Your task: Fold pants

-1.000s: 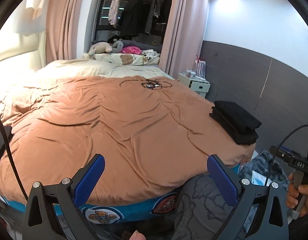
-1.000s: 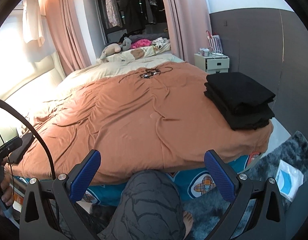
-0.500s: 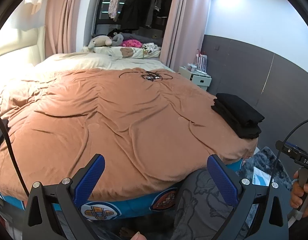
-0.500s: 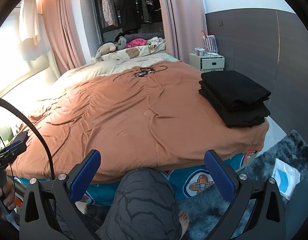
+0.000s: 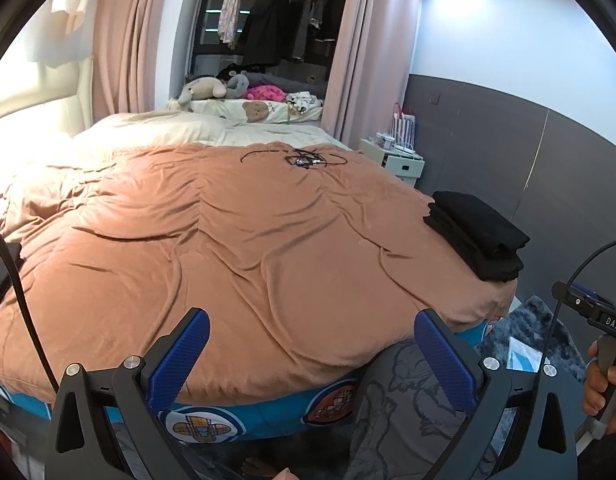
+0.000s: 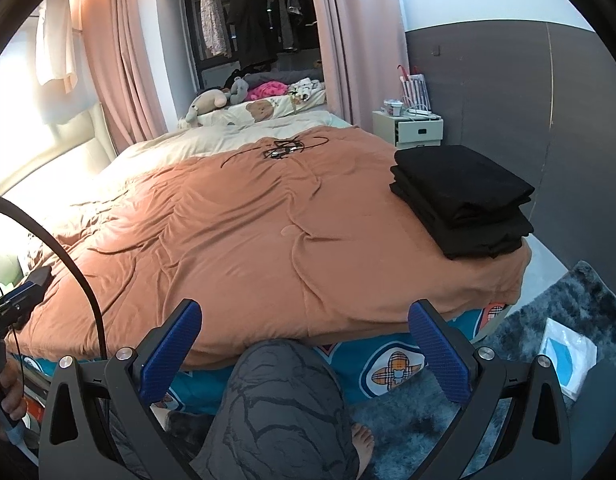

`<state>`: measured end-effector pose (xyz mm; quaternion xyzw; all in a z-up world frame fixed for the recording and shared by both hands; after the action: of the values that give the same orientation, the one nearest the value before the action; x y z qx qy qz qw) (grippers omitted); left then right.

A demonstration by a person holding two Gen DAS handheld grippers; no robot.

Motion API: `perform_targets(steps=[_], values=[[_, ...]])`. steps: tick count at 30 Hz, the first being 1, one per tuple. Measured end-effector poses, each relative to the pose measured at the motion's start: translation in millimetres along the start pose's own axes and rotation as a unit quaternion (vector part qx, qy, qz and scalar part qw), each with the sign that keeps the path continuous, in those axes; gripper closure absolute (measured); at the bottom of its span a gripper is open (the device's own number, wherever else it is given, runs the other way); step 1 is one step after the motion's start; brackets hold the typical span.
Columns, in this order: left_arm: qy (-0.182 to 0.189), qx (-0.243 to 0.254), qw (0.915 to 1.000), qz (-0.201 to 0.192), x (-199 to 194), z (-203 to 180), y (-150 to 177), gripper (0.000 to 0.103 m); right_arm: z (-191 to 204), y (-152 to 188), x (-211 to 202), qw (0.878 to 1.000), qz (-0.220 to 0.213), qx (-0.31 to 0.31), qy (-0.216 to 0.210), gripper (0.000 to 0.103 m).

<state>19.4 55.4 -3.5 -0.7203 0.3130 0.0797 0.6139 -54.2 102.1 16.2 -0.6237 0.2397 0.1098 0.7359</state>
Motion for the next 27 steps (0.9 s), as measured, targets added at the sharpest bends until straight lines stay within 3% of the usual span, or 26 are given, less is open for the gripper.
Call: perform_targets(steps=[27], values=[[-0.001,0.004,0.9998,-0.017,-15.7,-9.4,-3.1,0.0,-12.8,-1.8,-5.3,1.0,-0.01,-0.007,-0.004,0.0]])
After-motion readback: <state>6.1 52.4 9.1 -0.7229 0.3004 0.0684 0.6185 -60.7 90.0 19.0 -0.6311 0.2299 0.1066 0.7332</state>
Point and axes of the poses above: each gripper's, at about its wrist camera, not at the fingertips, and x roughly the way its jaws point, z to its left, y to its underside, the point moved 3 cm from there along x, roughly the way its jaws point, and after that the axes turned 7 degrees about y, right-handed, at the moved point
